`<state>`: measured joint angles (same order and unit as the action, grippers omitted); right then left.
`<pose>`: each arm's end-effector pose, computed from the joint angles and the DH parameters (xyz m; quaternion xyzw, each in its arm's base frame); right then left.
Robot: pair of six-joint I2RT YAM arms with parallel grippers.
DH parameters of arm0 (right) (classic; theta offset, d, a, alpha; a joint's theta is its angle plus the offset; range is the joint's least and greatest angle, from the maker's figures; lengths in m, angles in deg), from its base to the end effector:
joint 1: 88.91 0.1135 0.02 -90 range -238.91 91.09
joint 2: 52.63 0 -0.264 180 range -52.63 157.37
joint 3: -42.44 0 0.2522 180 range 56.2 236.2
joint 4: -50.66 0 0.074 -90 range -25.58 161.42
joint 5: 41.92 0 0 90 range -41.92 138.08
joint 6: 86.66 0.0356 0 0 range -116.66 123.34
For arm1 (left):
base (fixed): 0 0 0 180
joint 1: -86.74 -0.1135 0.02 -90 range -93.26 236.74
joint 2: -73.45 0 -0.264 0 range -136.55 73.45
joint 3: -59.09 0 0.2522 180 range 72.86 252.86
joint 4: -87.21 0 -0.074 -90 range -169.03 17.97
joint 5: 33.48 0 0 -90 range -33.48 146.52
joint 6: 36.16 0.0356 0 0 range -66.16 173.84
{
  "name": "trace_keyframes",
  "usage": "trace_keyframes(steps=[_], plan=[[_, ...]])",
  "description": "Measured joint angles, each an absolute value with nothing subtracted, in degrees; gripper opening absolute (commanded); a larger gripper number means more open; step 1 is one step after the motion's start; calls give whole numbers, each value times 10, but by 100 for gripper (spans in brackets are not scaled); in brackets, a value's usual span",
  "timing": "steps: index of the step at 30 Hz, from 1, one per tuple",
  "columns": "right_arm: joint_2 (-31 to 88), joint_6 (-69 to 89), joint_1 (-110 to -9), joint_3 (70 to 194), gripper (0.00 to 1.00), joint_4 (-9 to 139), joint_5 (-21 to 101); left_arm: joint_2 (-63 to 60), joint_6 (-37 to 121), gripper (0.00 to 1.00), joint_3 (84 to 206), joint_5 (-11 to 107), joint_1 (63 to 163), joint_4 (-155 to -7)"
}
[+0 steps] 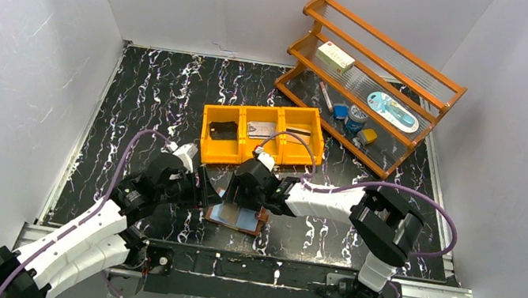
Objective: Take the credit cards out of the card holder
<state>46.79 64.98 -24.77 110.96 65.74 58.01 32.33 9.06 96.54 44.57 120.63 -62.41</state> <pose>0.1605 0.3171 0.1660 0.0123 0.9241 0.2958 0.2416 0.1312 -0.0970 0.2100 -0.0347 0.8790 -0.3668 0.3026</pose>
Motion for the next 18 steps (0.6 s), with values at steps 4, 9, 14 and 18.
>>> trace_keyframes(steps=[4,9,14,18], plan=[[467,651,-248,1108,66,655,579,351,86,55,958,430,1206,-627],[467,651,-249,1108,66,654,577,297,98,50,957,392,1206,-646],[467,654,-251,1107,66,651,572,228,110,44,948,363,1208,-679],[467,657,-252,1103,65,644,569,218,112,36,936,345,1210,-725]])
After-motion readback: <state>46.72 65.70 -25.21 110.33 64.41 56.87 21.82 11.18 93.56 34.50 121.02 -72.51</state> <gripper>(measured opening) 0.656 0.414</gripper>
